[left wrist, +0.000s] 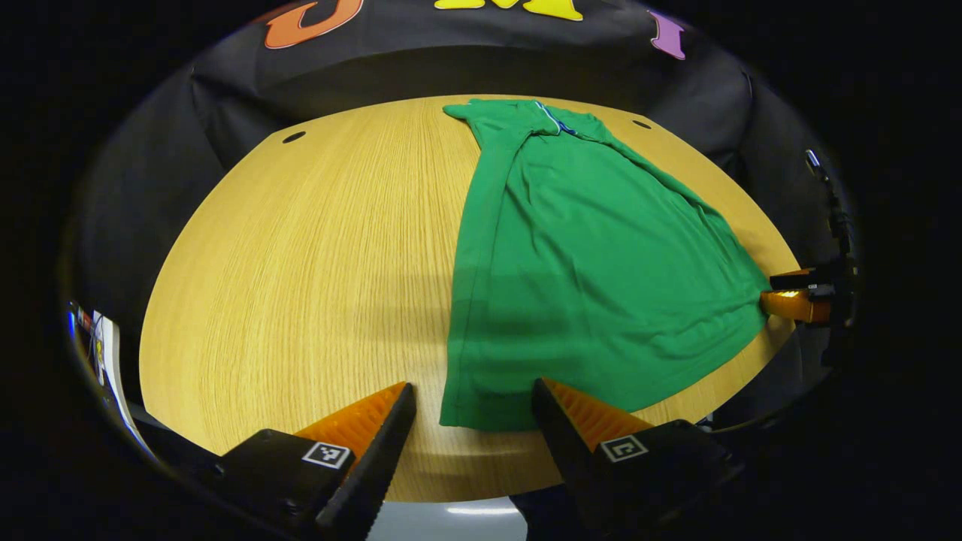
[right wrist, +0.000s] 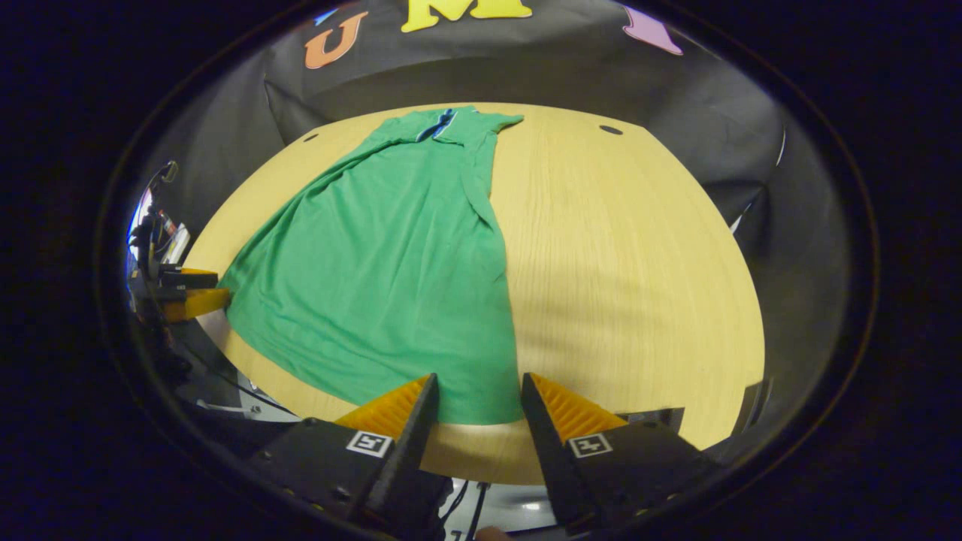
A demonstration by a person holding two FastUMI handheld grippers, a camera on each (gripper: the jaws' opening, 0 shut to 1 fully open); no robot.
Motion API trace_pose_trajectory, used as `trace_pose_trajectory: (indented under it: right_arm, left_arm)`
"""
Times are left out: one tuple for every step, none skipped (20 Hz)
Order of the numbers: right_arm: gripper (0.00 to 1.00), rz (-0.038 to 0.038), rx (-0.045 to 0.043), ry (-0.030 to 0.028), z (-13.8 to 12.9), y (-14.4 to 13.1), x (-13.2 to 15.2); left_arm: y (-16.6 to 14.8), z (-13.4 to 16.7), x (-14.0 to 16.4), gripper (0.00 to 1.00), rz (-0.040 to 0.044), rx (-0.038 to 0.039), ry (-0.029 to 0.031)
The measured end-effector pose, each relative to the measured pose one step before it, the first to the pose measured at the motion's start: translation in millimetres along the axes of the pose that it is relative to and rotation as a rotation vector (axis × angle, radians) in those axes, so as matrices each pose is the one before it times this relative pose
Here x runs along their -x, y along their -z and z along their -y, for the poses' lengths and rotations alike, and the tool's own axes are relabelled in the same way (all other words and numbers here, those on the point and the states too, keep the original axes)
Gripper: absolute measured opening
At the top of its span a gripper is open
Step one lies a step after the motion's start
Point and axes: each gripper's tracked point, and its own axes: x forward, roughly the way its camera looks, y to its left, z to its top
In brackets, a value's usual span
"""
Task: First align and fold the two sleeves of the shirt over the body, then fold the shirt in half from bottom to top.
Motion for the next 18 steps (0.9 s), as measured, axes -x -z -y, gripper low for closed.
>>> trace_pose_trajectory:
  right_arm:
    - [0.57, -0.00628, -0.00719, -0.00307, -1.88, 0.48, 0.63]
    - [0.48, 0.00117, -0.00708, -0.01339, -3.46, -0.22, -0.91]
    - [0.36, -0.00429, -0.01265, -0.01654, -5.03, 0.82, 0.69]
    - [0.24, -0.00105, -0.01174, -0.00261, -2.73, 0.68, -0.49]
    - [0.05, 0.00034, -0.00496, 0.0054, 1.25, -0.49, 0.88]
    - [0.05, -0.00242, -0.0004, 0.0039, -0.11, -1.17, 0.73]
    - [0.05, 0.00297, -0.00146, 0.0019, -2.74, -1.7, -1.62]
    - [0.0, -0.00558, 0.00523, 0.00262, 1.21, 1.0, 1.65]
    - [0.0, 0.00332, 0.00514, 0.0084, 0.41, -0.86, -0.9]
    - [0.0, -0.00055, 0.00286, 0.00762, -0.45, -0.1, 0.67]
    - [0.0, 0.00116, 0.00052, 0.00466, -0.8, -1.08, 1.35]
    - [0.0, 0.01019, 0.00059, 0.00107, -1.67, -4.9, 2.45]
    - [0.0, 0.01584, -0.00359, -0.0023, -1.72, -7.68, 4.13]
    - [0.0, 0.01467, -0.00866, -0.00539, -2.32, -7.99, 4.38]
    - [0.02, 0.01649, -0.00951, -0.00643, -2.96, -8.97, 5.75]
    - [0.0, 0.01681, -0.0133, -0.00253, -1.73, -9.97, 4.9]
    - [0.0, 0.01321, -0.01417, -0.00047, -1.48, -9.69, 3.14]
    - [0.0, 0.00911, -0.00784, 0.00741, 1.14, -7.35, 3.22]
  left_arm:
    - [-1.9, 4.21, -0.54, 0.95, -0.009, 0.00641, -0.00172]
    - [-2.23, 3.74, -1.13, 0.96, -0.00665, 0.00161, -0.00093]
    - [-1.87, 4.42, -0.95, 0.77, -0.00665, 0.00219, 0.00718]
    - [-3.1, 4.4, -1.12, 0.69, -0.00955, -0.00129, 0.01049]
    - [-3.55, 7.63, -1.26, 0.55, -0.00724, 0.0003, 0.03181]
    - [-3.84, 2.54, 0.05, 0.4, -0.00303, 0.00898, 0.00913]
    - [-4.4, 0.51, 0.14, 0.13, 0.00019, 0.00912, 0.00436]
    - [-3.77, 0.08, -0.04, 0.1, -0.00645, 0.00955, 0.01254]
    - [4.7, 1.91, -3.67, 0.07, -0.00459, 0.01536, 0.01943]
    - [10.46, -7.68, 0.69, 0.07, -0.01098, 0.01287, 0.0145]
    - [-13.05, 1.65, 4.26, 0.07, -0.01052, 0.00388, -0.00061]
    - [-0.38, 0.85, 3.81, 0.07, -0.00141, -0.00299, 0.00159]
    - [-3.61, 2.13, 4.44, 0.07, 0.00759, -0.00473, 0.01254]
    - [-4.52, 2.11, 3.08, 0.06, 0.00392, -0.00463, 0.01793]
    - [-3.89, 4.27, 5.67, 0.06, 0.00491, -0.00665, 0.01932]
    - [-5.47, 3.43, 5.53, 0.06, 0.00794, -0.00618, 0.01857]
    - [-5.76, 1.22, 4.91, 0.06, 0.00761, -0.00399, 0.01354]
    - [-6.12, -0.52, 5.54, 0.06, 0.01181, 0.0033, 0.01029]
